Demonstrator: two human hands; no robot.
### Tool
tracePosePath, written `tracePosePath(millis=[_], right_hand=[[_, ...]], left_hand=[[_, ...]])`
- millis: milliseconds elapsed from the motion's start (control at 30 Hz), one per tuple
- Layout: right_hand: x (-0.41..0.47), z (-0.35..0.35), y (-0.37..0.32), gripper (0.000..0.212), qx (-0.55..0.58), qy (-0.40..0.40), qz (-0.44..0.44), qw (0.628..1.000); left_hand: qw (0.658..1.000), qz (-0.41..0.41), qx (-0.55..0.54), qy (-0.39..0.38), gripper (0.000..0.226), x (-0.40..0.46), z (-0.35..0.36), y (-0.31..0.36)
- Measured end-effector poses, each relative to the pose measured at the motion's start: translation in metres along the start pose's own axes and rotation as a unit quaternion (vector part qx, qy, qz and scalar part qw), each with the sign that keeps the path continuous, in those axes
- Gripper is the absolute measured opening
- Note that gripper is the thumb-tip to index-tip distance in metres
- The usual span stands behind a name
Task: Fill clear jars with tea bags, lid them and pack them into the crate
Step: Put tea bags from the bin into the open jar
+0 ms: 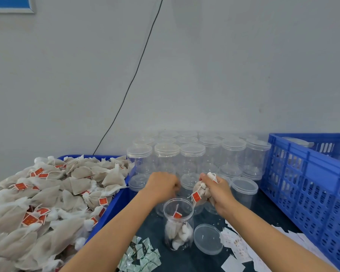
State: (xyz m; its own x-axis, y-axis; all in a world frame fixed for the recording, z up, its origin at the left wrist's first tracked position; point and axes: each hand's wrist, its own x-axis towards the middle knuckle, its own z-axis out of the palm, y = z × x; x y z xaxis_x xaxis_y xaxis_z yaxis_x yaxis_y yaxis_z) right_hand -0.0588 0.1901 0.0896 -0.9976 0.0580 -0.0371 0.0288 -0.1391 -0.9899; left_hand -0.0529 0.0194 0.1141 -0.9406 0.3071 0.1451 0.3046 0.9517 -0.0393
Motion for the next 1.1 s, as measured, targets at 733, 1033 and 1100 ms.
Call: tracePosePath(millis=[733,1033,1100], right_hand=[[0.009,0.001,0.003,0.017,-0.011,0.041,0.043,0.998],[-0.001,0.0,0.0,0.011,-0.199,-0.05,-0.044,0.978],[-0.003,0.004,0.0,0.019,-0.205,-0.058,-0.094,0.973]], left_hand=[[0.999,0.042,-0.013,0.007,0.019,-0.019,0.029,0.01],[0.985,0.082,-0.053,-0.141,0.025,-0.011,0.023,0.019],[0.973,0.091,-0.029,-0.208,0.025,-0.013,0.023,0.018]])
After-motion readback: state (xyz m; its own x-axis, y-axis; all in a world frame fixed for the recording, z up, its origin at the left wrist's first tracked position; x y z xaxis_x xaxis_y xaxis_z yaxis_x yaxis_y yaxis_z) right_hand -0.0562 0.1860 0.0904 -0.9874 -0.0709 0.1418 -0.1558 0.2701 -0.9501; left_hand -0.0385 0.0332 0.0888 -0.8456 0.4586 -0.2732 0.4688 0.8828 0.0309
